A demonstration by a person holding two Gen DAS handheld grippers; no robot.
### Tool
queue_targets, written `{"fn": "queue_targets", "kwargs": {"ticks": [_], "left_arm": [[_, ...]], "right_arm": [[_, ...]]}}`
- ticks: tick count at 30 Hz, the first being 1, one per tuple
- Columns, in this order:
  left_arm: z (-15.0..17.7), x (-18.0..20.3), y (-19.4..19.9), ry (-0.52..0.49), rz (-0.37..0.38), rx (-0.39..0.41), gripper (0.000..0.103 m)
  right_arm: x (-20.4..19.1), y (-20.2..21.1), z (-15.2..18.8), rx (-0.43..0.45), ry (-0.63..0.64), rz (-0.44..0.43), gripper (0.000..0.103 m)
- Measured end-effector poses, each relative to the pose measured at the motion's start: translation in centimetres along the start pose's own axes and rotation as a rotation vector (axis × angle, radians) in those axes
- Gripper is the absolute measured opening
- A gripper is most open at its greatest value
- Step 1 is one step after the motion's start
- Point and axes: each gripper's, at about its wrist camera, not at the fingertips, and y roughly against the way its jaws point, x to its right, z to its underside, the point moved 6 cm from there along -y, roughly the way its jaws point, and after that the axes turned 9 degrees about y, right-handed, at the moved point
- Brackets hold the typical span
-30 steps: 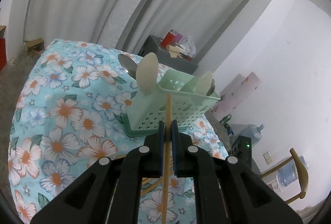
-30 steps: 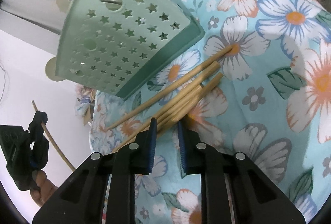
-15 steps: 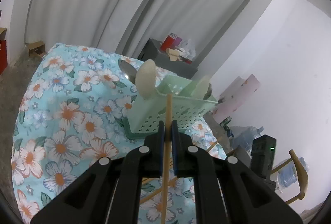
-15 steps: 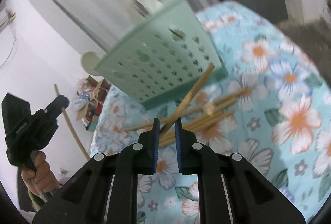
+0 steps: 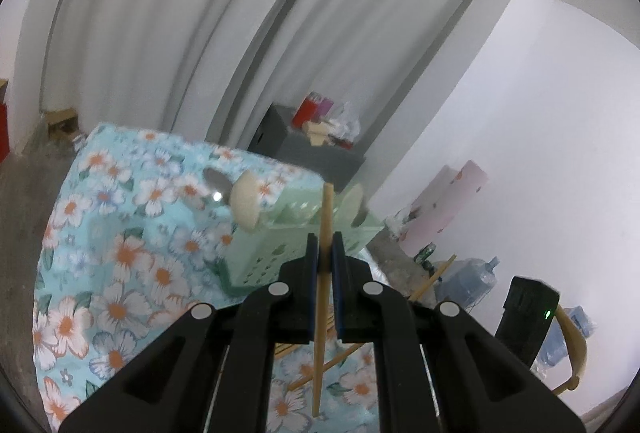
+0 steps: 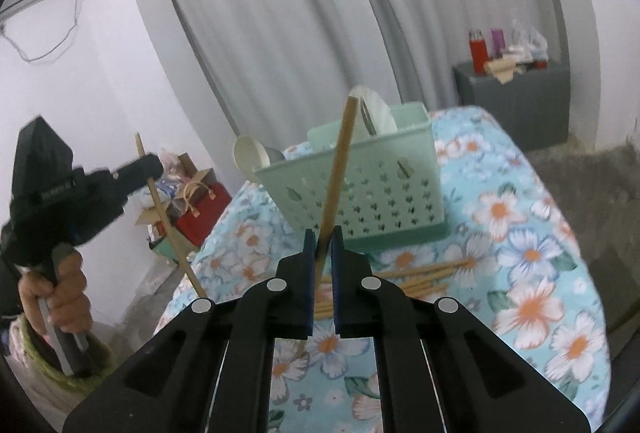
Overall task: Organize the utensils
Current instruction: 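Grasp another wooden chopstick with the right gripper and lift it, then lower the chopstick into the holder and open the left gripper while the right carries its chopstick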
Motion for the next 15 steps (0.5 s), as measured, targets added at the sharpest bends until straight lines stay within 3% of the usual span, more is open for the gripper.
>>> {"fn": "queue_targets", "kwargs": {"ticks": [6,15], "left_arm": [[-2.3,3.7,1.3,-0.075,0.039,0.08,0.006],[-6.9,8.4,2.9,-0.153,0.098,0.219,0.006]], "right_arm": [[0.0,1.7,-0.8,0.065,0.084,0.065,0.003],[1.1,3.0,-1.1,0.104,0.074,0.064,0.003]]}}
